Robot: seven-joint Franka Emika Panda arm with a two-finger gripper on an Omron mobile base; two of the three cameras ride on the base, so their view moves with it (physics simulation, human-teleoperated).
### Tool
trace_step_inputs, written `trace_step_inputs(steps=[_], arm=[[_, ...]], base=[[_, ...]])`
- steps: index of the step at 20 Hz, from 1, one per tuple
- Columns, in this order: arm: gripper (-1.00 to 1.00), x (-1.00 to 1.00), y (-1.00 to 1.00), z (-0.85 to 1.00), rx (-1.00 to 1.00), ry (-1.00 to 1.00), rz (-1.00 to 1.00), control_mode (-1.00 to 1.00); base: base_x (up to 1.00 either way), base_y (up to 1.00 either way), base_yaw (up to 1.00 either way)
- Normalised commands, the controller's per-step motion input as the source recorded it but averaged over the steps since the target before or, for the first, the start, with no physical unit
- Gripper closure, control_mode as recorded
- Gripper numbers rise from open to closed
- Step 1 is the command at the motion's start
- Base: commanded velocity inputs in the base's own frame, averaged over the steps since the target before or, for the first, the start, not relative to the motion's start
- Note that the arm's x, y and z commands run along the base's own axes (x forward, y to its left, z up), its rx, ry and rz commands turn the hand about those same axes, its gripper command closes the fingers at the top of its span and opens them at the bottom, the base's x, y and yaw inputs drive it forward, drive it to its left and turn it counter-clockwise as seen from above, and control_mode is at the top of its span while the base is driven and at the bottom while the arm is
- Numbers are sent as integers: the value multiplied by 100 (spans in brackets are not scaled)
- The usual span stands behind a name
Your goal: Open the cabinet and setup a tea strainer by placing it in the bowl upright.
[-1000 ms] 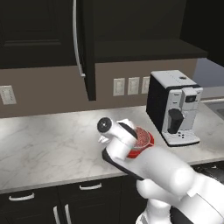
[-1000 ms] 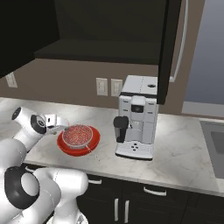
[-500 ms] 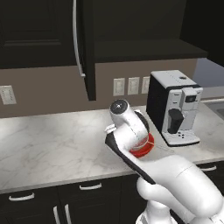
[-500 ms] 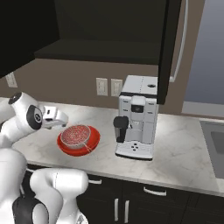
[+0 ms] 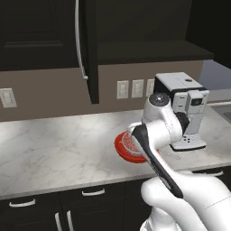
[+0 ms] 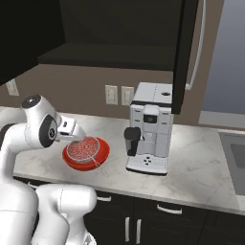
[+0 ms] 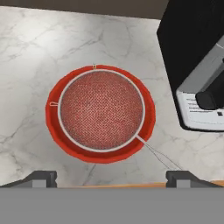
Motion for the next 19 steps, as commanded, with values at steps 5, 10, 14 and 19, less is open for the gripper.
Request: trace_step_inputs(steps=[5,10,14,19], arm=[[-100,-18,-45,71,1,4,0,-100],[-100,0,-30,38,4,20,0,-100],[-100,0,-40,35,12,24,0,-100],[-100,0,-40,47,14,27,0,-100]], base=[[0,0,0],[0,0,0],[0,0,0],[0,0,0]])
